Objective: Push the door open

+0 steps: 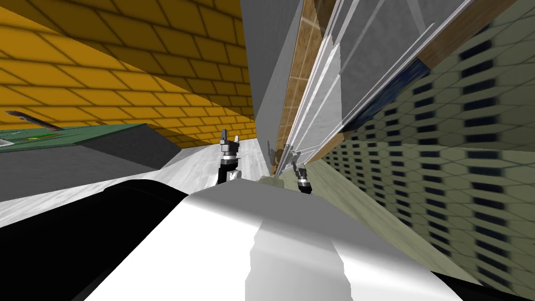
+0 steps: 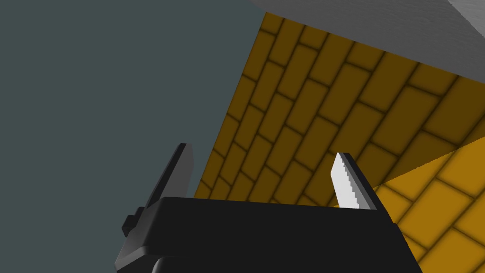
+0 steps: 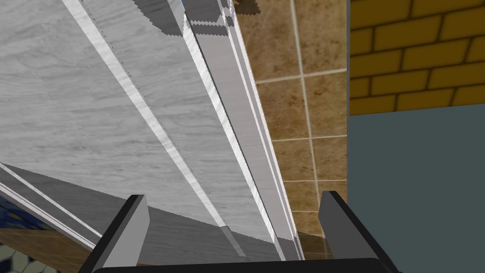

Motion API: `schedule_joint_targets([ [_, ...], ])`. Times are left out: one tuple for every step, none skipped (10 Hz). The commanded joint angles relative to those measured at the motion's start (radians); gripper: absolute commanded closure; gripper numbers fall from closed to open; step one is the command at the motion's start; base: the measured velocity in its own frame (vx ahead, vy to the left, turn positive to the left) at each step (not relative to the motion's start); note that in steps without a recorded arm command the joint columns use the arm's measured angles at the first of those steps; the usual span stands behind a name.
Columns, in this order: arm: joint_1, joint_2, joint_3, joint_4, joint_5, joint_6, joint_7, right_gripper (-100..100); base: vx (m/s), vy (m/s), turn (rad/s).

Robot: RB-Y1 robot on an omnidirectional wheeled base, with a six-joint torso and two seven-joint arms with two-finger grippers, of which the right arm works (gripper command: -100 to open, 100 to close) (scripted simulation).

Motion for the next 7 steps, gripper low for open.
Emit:
schedule_joint_targets([
  [-0.012,0.004,-0.003,0.039,0.012,-0.008,0.030,-100,0.060,-0.116,0.112],
  [-0.015,0.006,-0.004,0.057,0.020,-0.011,0.046,-100,0.045,-0.114,0.110],
  [-0.021,0.009,-0.005,0.093,0.035,-0.018,0.077,-100,0.043,-0.128,0.179],
  [-0.021,0.009,-0.005,0.093,0.035,-0.018,0.077,-100,0.058,-0.120,0.084],
  [-0.024,0.011,-0.006,0.111,0.043,-0.022,0.093,-100,0.047,-0.112,0.059],
  [-0.027,0.013,-0.007,0.128,0.050,-0.025,0.108,-100,0.019,-0.103,0.095],
  [-0.030,0.015,-0.008,0.144,0.057,-0.028,0.122,-100,0.030,-0.105,0.090],
])
